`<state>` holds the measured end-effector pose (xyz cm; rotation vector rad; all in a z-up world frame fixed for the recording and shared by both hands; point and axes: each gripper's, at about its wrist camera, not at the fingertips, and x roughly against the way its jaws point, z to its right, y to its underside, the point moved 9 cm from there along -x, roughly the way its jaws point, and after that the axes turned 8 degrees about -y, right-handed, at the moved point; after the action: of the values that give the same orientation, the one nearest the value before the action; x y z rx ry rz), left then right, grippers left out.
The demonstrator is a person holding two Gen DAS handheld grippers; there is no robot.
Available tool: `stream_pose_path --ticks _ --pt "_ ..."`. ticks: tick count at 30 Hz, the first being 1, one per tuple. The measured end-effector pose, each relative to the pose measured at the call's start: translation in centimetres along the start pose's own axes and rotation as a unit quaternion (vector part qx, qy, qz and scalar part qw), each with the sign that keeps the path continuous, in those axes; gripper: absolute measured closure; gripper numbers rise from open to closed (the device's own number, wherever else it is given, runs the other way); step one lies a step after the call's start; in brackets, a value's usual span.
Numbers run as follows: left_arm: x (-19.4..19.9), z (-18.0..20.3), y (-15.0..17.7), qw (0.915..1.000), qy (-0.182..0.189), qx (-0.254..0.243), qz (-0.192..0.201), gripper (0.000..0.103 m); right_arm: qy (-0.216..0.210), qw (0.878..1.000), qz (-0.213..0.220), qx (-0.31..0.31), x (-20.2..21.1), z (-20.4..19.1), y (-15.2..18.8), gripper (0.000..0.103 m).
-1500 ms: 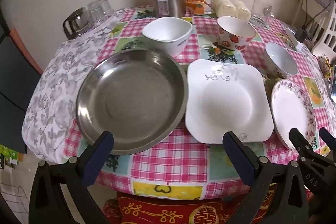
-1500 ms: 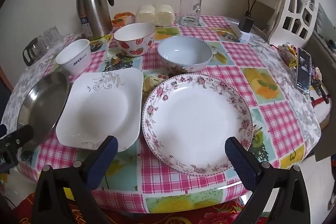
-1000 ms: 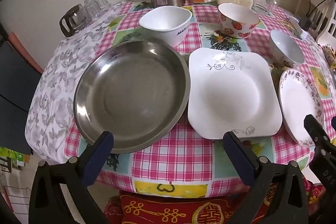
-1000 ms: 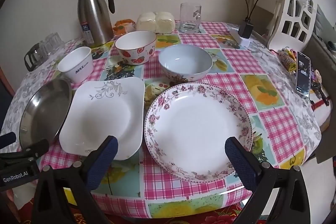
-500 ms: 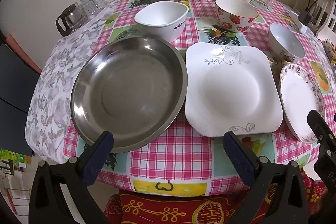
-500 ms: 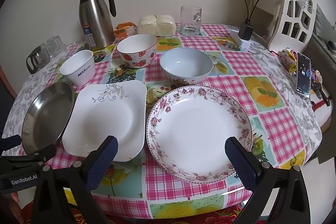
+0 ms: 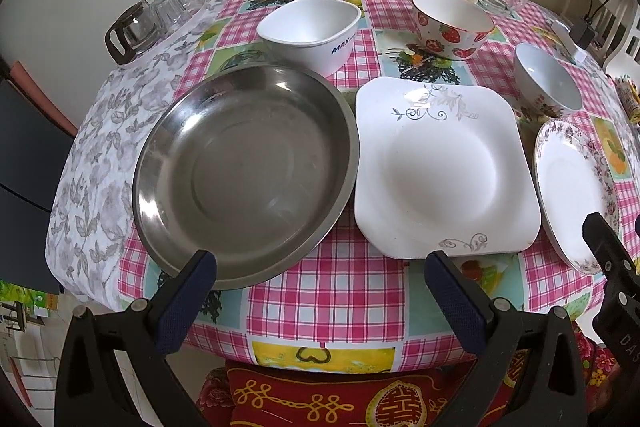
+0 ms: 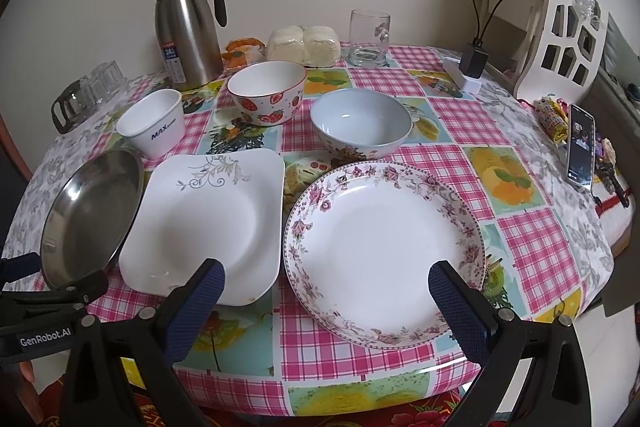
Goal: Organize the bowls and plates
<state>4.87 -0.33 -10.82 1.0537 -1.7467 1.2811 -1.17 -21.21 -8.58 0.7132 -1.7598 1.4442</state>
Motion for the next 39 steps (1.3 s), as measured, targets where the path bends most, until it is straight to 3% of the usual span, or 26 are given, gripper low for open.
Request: stream_pose_path --ticks 39 --pt "-0.13 0.10 0.06 1.0000 0.000 0.000 -0.004 0.000 0.001 1.000 -0.003 0.008 -0.21 -0.50 0.13 0.000"
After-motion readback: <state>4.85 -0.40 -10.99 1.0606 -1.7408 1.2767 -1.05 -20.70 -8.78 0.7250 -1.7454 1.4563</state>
